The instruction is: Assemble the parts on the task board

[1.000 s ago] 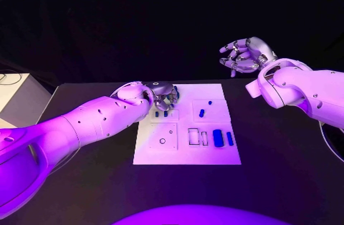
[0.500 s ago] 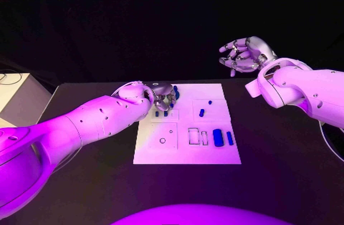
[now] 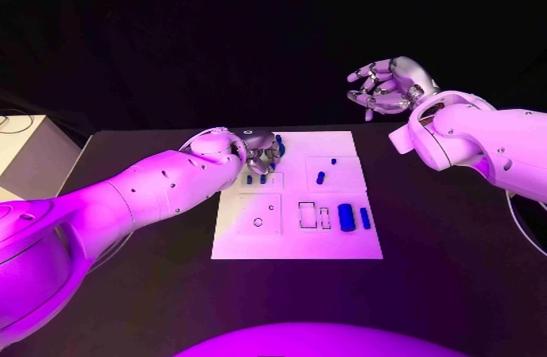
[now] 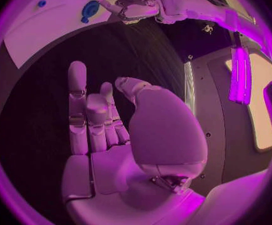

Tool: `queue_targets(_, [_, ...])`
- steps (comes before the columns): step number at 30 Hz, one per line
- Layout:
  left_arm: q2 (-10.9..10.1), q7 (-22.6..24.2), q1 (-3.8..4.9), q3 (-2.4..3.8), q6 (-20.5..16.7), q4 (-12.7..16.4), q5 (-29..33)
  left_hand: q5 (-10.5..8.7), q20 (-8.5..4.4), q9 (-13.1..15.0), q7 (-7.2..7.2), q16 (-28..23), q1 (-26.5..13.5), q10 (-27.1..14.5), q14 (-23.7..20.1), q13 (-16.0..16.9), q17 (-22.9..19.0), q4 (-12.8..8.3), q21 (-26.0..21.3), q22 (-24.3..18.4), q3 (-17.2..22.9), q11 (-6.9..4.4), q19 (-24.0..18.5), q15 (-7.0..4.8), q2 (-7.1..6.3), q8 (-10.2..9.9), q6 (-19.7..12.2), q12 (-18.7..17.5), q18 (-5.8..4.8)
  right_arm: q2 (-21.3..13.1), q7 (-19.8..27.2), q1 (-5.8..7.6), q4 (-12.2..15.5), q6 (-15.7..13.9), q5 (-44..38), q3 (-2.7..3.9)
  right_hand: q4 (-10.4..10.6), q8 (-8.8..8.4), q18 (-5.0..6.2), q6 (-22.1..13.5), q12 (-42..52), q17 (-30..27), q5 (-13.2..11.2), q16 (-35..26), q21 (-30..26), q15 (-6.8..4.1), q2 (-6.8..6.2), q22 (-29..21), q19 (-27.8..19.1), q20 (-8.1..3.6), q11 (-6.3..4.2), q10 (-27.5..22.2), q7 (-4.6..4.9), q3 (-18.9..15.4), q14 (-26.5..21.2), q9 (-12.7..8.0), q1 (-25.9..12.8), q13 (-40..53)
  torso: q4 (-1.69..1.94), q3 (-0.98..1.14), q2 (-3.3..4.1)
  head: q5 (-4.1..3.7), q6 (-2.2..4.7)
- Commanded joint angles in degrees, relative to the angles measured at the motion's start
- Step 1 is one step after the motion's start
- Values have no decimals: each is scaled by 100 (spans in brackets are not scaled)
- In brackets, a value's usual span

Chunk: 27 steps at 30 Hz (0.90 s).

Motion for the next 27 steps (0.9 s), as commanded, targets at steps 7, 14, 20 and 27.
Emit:
queue_targets(7, [42, 8, -5, -19, 81, -17, 4, -36, 39, 37, 66, 79, 40, 259, 32, 84, 44, -84, 101, 100, 57, -46, 35, -5, 166, 34, 152, 103, -72, 11, 46, 4, 20, 18, -44, 2, -2, 34, 70, 5, -13, 5, 25, 29, -21, 1, 2, -8, 41, -1, -24, 17, -16, 17, 40, 5, -63, -5, 4, 5, -5, -12, -23])
queue_targets(14, [41, 13, -5, -27, 158, -15, -10, -32, -47, 114, 70, 124, 189, 623, 57, 304, 85, -284, 204, 225, 67, -178, 82, -102, 343, 124, 447, 366, -97, 13, 44, 6, 23, 19, -44, 2, -2, 34, 70, 4, -15, 8, 26, 29, -24, 0, 4, -11, 51, -3, -25, 24, -17, 17, 45, 5, -67, -10, 11, 1, -7, -19, -38])
queue_targets(20, [43, 9, -5, -34, 154, -14, -21, -29, -54, 117, 80, 137, 227, 651, 64, 345, 103, -345, 231, 258, 91, -182, 94, -106, 370, 112, 466, 396, -105, 16, 43, 8, 25, 21, -44, 2, -2, 34, 70, 4, -15, 8, 26, 29, -24, 0, 4, -11, 51, -3, -25, 24, -17, 17, 45, 5, -67, -10, 8, 4, -9, -15, -40])
queue_targets(27, [35, 46, -5, -38, -26, -4, -21, -24, -44, 105, 122, 146, 217, 621, 69, 362, 105, -380, 255, 287, 122, -142, 103, -81, 379, 61, 435, 362, -113, 18, 43, 9, 28, 21, -44, 2, 1, 34, 70, 4, -17, 12, 26, 30, -27, 0, 7, -14, 57, -3, -25, 29, -17, 15, 49, 5, -73, -14, 7, 3, -8, -18, -32])
